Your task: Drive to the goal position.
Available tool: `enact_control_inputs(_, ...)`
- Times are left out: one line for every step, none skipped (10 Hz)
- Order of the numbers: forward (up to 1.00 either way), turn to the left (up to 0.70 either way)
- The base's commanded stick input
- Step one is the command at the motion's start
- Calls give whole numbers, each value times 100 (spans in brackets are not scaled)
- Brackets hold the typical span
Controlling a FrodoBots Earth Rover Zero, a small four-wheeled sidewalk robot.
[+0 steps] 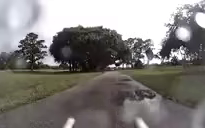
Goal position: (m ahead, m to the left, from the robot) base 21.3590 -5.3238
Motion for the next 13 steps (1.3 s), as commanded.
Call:
enact_control_inputs(85,0)
enact_control_inputs(85,0)
enact_control_inputs(85,0)
enact_control_inputs(85,0)
enact_control_inputs(85,0)
enact_control_inputs(85,0)
enact_control_inputs(85,0)
enact_control_inputs(85,0)
enact_control_inputs(85,0)
enact_control_inputs(85,0)
enact_control_inputs(85,0)
enact_control_inputs(85,0)
enact_control_inputs(85,0)
